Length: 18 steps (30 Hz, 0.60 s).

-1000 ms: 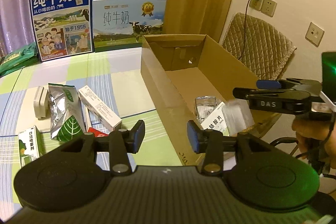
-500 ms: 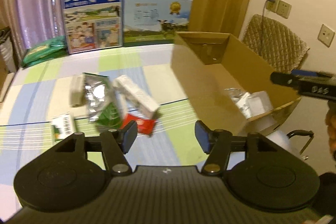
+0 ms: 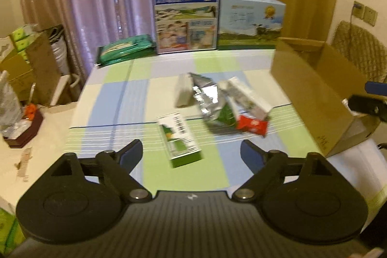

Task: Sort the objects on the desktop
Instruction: 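Move both tools back toward the items left on the table, then grasp the red candy packet with the right tool while the left tool moves over the green spray box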

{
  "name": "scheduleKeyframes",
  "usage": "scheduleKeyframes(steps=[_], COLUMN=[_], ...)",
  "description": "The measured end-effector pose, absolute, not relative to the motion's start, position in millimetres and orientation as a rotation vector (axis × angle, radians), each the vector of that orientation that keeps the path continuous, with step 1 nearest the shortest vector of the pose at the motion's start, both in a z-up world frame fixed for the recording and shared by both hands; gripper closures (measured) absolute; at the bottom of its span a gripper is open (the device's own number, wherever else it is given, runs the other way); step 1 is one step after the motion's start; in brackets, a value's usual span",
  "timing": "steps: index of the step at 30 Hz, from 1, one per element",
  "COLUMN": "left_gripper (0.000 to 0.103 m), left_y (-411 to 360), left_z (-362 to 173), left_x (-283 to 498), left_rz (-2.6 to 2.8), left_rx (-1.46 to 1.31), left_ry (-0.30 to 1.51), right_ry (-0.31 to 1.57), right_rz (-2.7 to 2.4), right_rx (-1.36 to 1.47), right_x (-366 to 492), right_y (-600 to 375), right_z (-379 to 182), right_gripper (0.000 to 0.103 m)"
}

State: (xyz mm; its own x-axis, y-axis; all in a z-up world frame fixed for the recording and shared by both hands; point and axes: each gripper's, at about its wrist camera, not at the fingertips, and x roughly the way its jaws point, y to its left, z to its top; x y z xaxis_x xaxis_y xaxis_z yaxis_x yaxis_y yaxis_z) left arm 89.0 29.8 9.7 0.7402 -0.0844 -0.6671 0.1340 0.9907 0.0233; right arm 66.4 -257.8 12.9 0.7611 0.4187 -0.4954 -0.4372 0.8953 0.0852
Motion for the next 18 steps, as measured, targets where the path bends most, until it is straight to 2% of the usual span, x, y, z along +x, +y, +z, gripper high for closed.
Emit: scheduleKeyframes(steps=[6, 18], left_gripper=[0.007, 0.007], left_y=[51.9, 54.7], left_z=[-0.6, -39.2], left_x=[89.5, 140.7], left_rz=[-0.112, -0.149], left_rx=[0.052, 0.041], left_ry=[0.746, 0.794], right_ry=[0.593, 0.639], right_rz=[0.507, 0.504], right_rx=[-0.13, -0.17], right_x=[62.4, 100.9], right_y=[-227.2, -199.5], right_z=[-17.0, -57.0], right_gripper=[0.006, 0.006])
